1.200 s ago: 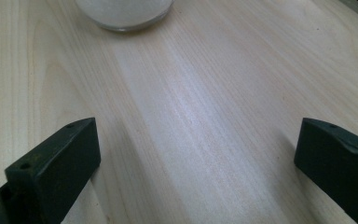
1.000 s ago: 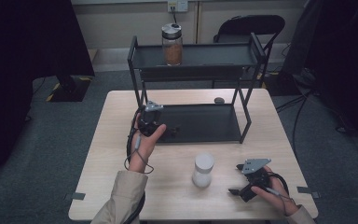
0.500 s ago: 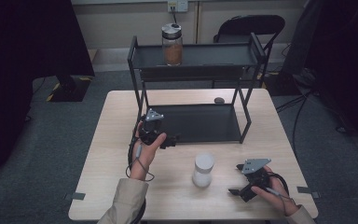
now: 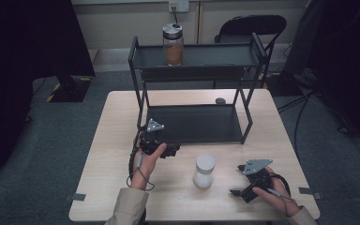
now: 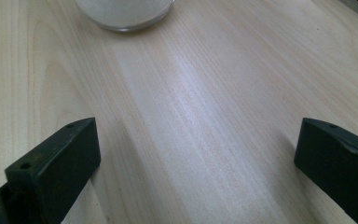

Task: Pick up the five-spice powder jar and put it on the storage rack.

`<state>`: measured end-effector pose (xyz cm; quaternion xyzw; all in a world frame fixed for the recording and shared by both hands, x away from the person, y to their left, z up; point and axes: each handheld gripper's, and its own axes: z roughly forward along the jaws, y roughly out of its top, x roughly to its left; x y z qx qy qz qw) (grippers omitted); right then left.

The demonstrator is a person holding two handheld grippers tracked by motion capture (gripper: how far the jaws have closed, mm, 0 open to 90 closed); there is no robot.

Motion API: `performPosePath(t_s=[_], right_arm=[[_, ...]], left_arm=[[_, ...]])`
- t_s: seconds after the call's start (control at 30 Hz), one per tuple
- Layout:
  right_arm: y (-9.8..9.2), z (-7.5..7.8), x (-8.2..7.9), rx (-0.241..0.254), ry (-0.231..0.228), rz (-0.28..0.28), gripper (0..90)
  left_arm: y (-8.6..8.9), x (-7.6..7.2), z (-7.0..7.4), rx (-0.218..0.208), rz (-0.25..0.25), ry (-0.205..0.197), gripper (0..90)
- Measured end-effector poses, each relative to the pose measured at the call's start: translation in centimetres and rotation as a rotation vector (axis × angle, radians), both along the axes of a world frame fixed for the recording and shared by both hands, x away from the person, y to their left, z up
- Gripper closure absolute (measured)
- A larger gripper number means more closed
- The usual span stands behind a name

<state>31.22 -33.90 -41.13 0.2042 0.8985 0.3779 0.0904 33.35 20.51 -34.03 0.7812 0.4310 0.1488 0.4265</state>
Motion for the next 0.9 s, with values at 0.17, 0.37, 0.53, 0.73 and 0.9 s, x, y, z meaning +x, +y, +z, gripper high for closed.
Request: performPosePath(t_s=[0.17, 0.37, 0.53, 0.73, 0.9], right_arm=[[0.0, 0.0, 0.0, 0.000, 0.000, 0.000, 0.0], [0.0, 0.0, 0.0, 0.000, 0.000, 0.000, 0.0], [0.0, 0.0, 0.0, 0.000, 0.000, 0.000, 0.0], [0.0, 0.0, 0.0, 0.000, 0.000, 0.000, 0.0], [0.0, 0.0, 0.0, 0.000, -0.001, 0.001, 0.0]], left_arm=[[0.1, -0.6, -0.7, 0.007, 0.009, -0.001, 2.4], [0.1, -1.1, -2.0, -0.005, 0.018, 0.012, 2.4], [0.0, -1.5, -3.0, -0.003, 0.022, 0.021, 2.4], [0.2, -1.9, -3.8, -0.006, 0.033, 0.030, 2.4], [0.4, -2.3, -4.5, -0.001, 0.044, 0.037, 2.4]])
